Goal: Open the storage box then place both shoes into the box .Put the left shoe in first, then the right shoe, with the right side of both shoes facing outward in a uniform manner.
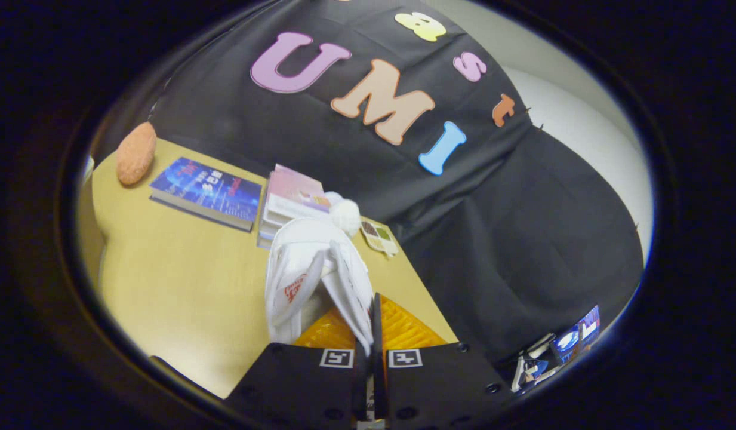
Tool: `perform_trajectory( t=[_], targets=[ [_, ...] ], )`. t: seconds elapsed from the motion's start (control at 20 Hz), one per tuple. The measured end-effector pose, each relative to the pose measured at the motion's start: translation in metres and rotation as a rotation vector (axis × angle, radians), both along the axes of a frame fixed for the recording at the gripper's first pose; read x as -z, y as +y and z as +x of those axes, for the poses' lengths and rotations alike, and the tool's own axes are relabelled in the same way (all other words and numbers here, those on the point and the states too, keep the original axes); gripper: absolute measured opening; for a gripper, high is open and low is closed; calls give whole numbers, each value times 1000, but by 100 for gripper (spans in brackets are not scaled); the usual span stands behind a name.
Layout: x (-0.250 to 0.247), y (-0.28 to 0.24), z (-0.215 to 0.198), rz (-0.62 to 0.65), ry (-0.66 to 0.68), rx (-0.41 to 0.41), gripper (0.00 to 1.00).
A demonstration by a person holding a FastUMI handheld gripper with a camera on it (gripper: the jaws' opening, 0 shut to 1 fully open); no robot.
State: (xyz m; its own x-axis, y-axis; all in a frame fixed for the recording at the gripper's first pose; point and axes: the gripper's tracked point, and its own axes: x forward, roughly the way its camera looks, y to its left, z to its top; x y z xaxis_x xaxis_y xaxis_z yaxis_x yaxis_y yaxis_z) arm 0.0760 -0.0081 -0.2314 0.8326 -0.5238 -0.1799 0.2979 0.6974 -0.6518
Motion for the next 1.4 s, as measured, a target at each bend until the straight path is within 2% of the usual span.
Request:
perform_trajectory(
  t=[0.35, 0.65, 0.85, 1.05, 1.4],
  targets=[
    [-81, 122, -24, 27, -146, -109, 7],
    [-104, 233, -41, 108, -207, -253, 7],
    [-91, 290, -61, 196, -196, -343, 7],
    [-64, 335, -77, 290, -147, -396, 7],
    [2, 362, -89, 453, -17, -383, 7]
  ],
)
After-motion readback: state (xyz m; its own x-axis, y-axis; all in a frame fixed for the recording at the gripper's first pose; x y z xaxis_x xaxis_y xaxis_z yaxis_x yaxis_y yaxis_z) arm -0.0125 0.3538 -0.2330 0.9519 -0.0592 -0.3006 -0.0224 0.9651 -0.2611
